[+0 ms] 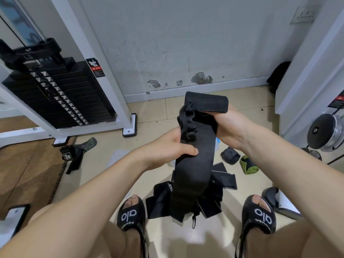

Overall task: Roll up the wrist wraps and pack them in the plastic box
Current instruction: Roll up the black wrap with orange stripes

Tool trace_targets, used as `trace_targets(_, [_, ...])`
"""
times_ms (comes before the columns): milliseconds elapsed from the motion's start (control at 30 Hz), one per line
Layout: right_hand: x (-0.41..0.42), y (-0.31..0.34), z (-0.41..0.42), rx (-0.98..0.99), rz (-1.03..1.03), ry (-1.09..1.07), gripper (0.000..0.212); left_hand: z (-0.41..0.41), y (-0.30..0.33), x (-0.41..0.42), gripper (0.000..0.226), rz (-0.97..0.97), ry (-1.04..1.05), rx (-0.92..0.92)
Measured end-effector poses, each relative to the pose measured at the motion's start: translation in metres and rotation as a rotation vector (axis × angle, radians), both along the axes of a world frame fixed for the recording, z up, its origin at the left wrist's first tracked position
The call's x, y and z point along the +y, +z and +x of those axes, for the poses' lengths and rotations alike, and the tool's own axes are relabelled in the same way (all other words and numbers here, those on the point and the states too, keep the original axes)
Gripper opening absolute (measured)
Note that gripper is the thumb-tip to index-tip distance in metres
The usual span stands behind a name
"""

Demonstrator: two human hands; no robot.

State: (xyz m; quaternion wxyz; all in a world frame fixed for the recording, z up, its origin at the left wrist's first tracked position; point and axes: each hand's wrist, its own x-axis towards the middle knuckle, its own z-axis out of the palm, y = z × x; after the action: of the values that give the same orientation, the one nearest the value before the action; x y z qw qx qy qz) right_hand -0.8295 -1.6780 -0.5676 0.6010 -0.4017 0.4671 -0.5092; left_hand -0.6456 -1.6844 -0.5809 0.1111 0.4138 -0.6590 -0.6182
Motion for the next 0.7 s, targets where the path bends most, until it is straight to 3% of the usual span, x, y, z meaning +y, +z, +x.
trace_targets(33, [0.001,0.000,0.002,0.011,0.000,-0.016,0.021,0.000,-0.001,0.001,0.032,0.006,0.017,-0.013])
trace_targets(133, [0.009,-0.001,0.012,0.054,-0.039,-0.049,0.009,-0.007,0.000,0.004,0.017,0.031,0.075,0.051])
trace_targets(233, [0.012,-0.001,0.018,0.088,-0.074,-0.047,0.019,-0.011,0.005,0.009,0.011,0.019,0.098,0.091])
trace_targets(300, [0.011,0.000,0.016,0.056,-0.051,-0.040,0.014,-0.012,0.005,0.010,0.009,-0.017,0.061,0.094])
trace_targets(533, [0.000,0.003,0.002,-0.132,0.098,0.033,0.026,-0.008,-0.004,0.009,0.020,-0.046,-0.009,0.074])
trace_targets(700, [-0.005,0.009,-0.009,-0.115,0.057,-0.066,0.036,-0.005,-0.009,0.011,0.028,-0.012,-0.108,0.030])
